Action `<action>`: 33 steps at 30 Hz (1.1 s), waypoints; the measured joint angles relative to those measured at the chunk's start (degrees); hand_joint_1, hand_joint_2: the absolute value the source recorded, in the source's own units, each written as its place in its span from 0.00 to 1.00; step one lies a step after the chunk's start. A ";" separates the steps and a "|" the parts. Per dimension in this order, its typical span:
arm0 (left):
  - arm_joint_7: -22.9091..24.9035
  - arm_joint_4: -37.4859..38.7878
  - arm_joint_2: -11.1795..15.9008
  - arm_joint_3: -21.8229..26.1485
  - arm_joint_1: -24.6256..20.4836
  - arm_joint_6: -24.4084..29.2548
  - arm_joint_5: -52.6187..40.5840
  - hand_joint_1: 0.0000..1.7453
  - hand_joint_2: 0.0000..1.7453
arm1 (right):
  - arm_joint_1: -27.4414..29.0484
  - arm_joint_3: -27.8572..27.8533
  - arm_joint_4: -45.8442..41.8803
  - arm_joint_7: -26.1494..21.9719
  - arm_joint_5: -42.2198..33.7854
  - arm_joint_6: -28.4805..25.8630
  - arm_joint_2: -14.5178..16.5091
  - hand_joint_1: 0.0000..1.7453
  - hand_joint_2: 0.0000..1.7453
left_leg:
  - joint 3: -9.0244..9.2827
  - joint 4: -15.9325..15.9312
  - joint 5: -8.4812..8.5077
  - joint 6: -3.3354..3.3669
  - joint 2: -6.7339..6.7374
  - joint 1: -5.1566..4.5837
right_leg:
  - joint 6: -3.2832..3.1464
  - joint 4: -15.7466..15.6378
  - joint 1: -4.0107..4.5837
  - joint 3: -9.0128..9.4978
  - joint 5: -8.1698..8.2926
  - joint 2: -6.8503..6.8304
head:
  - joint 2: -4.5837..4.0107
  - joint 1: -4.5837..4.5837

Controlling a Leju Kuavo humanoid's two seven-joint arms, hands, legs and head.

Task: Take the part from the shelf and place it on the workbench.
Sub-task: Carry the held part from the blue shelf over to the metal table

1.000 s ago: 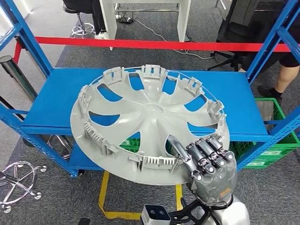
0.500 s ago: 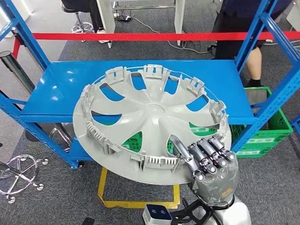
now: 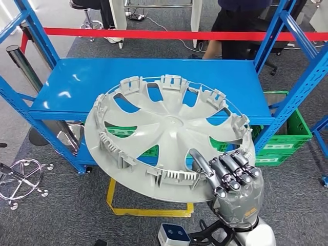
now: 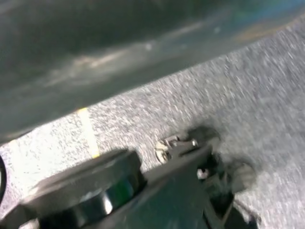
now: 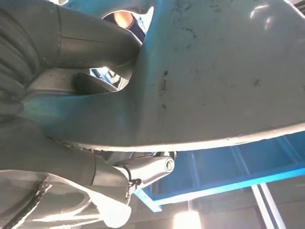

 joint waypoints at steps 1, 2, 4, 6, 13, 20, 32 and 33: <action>0.04 0.01 -0.02 -0.03 -0.05 0.01 0.00 0.00 0.00 | 0.03 -0.03 -0.04 0.01 -0.01 0.00 0.01 1.00 1.00 | -0.58 -0.33 0.78 0.07 0.14 0.17 | 0.28 2.24 -0.07 -0.82 -2.50 0.05 | 0.00 0.12; 0.07 0.01 -0.03 -0.07 -0.08 0.01 0.00 0.00 0.00 | 0.04 -0.04 -0.05 0.01 -0.02 0.00 0.01 1.00 1.00 | -1.37 -0.31 1.45 0.17 0.20 0.15 | 0.60 5.42 -0.18 -1.69 -5.32 0.07 | 0.00 0.30; 0.10 0.01 -0.10 -0.19 -0.06 -0.01 0.00 0.00 0.00 | 0.07 -0.09 -0.05 0.01 -0.03 0.00 0.01 1.00 1.00 | -3.07 0.05 2.57 0.06 0.35 0.20 | 1.23 11.96 -0.53 -2.68 -8.81 0.05 | 0.00 0.55; 0.14 0.01 -0.17 -0.28 -0.04 -0.01 -0.02 0.00 0.00 | 0.10 -0.15 -0.05 0.02 -0.02 0.01 0.01 1.00 1.00 | -4.90 0.69 3.47 -0.31 0.51 0.39 | 1.80 12.89 -0.87 -1.09 -7.46 0.01 | 0.00 0.72; 0.75 0.00 -0.20 -0.90 -0.13 0.19 -1.04 0.00 0.00 | 0.06 -0.36 -0.34 -0.55 0.00 0.00 0.17 1.00 1.00 | -9.61 3.79 6.10 -2.58 0.47 0.78 | 0.89 -2.30 -1.11 8.48 -4.97 0.20 | 0.02 1.63; 0.73 0.01 -0.16 -1.32 -0.21 -0.09 -2.42 0.00 0.00 | 0.37 -1.74 -1.96 -1.33 -0.01 0.02 0.59 1.00 1.00 | -11.53 19.22 -6.65 -4.14 0.15 1.23 | -1.23 -1.68 -1.03 4.27 -1.00 -0.28 | 0.00 0.93; -0.98 0.01 -1.16 -1.33 -1.20 -4.43 -2.22 0.00 0.00 | 0.65 -3.31 -4.90 -1.84 -0.04 0.00 0.79 1.00 1.00 | -0.76 0.25 0.11 -0.65 -0.01 0.72 | 1.23 3.59 -1.04 -1.68 -3.46 -0.05 | 0.01 1.14; -1.00 0.01 -1.20 -1.32 -1.19 -4.35 -2.21 0.00 0.00 | 0.73 -3.38 -5.19 -1.91 -0.04 0.00 0.80 1.00 1.00 | -1.62 0.42 0.65 -0.41 -0.01 0.64 | 1.33 7.20 -1.03 -2.54 -6.22 -0.04 | 0.01 1.25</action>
